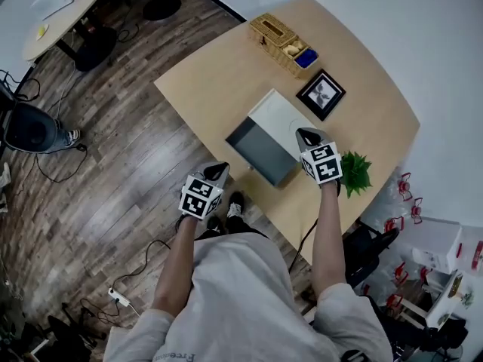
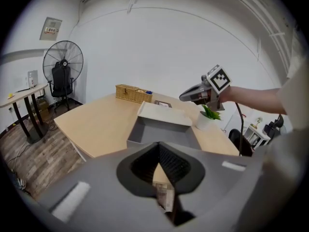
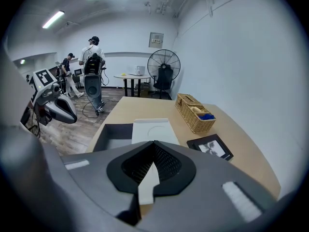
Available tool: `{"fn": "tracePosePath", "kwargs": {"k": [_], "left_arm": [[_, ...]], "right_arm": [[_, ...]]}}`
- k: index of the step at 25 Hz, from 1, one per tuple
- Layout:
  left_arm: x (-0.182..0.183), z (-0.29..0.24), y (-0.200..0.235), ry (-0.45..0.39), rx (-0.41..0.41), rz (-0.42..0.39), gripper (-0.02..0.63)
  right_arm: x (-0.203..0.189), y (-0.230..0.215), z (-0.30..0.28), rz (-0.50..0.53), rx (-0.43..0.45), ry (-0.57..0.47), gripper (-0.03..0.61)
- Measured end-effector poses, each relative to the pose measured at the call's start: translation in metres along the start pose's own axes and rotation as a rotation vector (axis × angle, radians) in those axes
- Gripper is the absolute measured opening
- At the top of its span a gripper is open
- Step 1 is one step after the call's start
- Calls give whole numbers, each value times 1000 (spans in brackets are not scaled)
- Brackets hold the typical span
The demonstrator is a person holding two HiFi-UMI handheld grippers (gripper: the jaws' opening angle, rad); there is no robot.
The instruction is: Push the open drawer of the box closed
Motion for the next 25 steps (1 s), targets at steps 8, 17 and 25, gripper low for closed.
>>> {"fn": "tracePosePath", "kwargs": {"k": [8,17,25], "left_arm": [[2,-24,7,-4,57,7,52],[-10,-55,3,80,51,-7,52],[-17,-67,-5,132,50,45,52]], "right_arm": [[-1,-12,-56,-44,124,1,2],[-4,-12,-98,-52,254,34,2],[-10,-14,-108,-40,299,29,2]]}}
Point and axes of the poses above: the fingertips, and each gripper's own axes: z backward along the fingers, y to its left, x out of its top, the point moved 4 cm from there along z, backward along the fingers, and after that the axes turned 2 degrees about x, right-handed, at the moved point
